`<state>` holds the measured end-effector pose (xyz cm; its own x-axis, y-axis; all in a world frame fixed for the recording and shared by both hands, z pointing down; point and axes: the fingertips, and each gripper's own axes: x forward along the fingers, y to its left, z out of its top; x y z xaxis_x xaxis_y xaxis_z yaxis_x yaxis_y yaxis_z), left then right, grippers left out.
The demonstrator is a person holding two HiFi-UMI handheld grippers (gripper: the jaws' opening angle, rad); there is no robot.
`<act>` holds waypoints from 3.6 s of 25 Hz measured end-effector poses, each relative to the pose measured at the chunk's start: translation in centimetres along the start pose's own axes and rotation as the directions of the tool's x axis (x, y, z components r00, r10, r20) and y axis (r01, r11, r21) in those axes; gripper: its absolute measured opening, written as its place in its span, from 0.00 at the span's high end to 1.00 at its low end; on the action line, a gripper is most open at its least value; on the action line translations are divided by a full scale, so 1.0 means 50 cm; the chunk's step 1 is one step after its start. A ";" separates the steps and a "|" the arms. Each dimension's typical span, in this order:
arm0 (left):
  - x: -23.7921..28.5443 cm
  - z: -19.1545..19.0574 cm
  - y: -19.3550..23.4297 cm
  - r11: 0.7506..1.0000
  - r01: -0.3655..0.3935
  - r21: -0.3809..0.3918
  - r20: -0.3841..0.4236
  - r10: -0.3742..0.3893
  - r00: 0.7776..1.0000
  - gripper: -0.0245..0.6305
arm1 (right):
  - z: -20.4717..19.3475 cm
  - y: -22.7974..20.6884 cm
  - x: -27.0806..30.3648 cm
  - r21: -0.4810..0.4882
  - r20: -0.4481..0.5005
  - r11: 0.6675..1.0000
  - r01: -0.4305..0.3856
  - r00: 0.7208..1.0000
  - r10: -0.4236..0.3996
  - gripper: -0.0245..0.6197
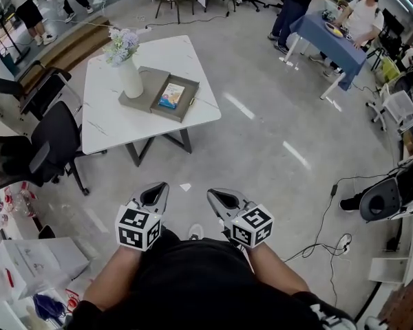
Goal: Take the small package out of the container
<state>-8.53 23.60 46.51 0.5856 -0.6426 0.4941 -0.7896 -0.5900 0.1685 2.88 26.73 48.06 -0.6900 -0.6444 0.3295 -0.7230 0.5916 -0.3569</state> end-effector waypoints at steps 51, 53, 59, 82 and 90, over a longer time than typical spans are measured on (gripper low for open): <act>0.419 0.350 0.474 0.987 0.145 0.067 0.004 -0.146 0.989 0.96 | 0.370 -0.335 0.492 0.021 0.040 0.983 0.182 0.982 -0.183 0.96; 0.430 0.356 0.486 0.986 0.150 0.074 0.000 -0.151 0.989 0.96 | 0.374 -0.340 0.505 0.022 0.033 0.982 0.188 0.982 -0.188 0.96; 0.459 0.372 0.507 0.983 0.163 0.080 -0.008 -0.163 0.987 0.96 | 0.394 -0.359 0.522 0.020 0.024 0.979 0.201 0.979 -0.201 0.96; 0.592 0.445 0.512 0.998 -0.055 0.012 0.042 0.054 0.998 0.96 | 0.472 -0.525 0.570 -0.078 -0.057 0.997 -0.028 0.998 0.024 0.96; 0.621 0.437 0.504 0.992 -0.120 0.030 0.000 0.121 0.993 0.96 | 0.468 -0.563 0.562 -0.060 -0.056 0.996 -0.069 0.996 0.066 0.96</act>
<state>-6.23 -21.92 47.47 0.4862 -0.7092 0.5105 -0.8486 -0.5226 0.0821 4.66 -19.36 46.90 -0.7369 -0.5761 0.3537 -0.6743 0.6629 -0.3254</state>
